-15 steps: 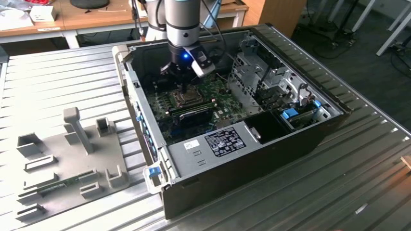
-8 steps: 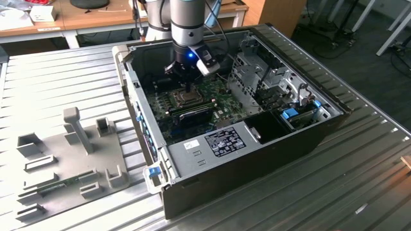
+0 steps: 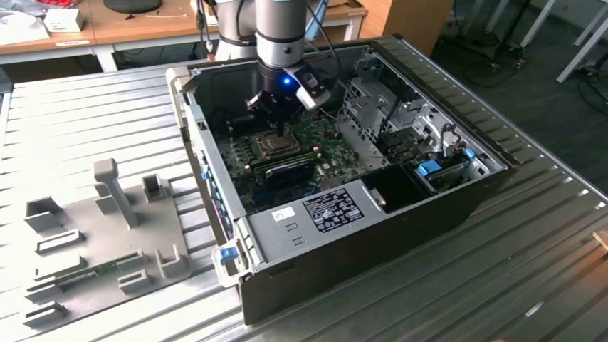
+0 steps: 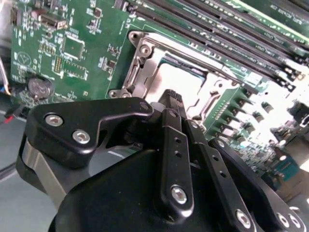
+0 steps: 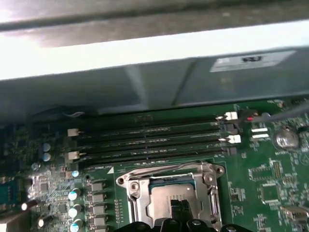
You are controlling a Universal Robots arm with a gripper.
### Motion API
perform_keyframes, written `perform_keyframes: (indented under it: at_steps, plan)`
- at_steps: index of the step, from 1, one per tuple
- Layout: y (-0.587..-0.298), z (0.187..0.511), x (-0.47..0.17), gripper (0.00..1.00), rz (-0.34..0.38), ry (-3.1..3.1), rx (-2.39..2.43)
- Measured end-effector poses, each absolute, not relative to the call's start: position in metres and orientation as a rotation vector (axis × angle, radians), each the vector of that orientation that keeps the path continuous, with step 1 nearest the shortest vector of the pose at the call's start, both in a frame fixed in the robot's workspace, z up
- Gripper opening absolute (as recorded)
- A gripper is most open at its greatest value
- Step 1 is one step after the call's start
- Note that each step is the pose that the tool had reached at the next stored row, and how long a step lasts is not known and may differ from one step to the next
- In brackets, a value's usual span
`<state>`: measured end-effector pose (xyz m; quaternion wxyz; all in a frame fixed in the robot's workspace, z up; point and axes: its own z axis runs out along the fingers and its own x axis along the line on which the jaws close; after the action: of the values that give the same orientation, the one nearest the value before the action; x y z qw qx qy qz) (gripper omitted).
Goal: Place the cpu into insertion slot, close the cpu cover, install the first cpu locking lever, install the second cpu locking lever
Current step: 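Install the first cpu locking lever, then install the second cpu locking lever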
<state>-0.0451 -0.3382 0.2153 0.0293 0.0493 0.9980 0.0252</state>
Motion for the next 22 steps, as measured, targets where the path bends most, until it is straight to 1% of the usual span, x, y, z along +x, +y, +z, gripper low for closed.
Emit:
perform_keyframes:
  at_steps: [6,22]
  plan:
    - [-0.3385,0.215,-0.0452,0.1,0.08,3.083,0.047]
    - [-0.3386,0.2175,-0.0456,0.1,0.081,3.083,0.045]
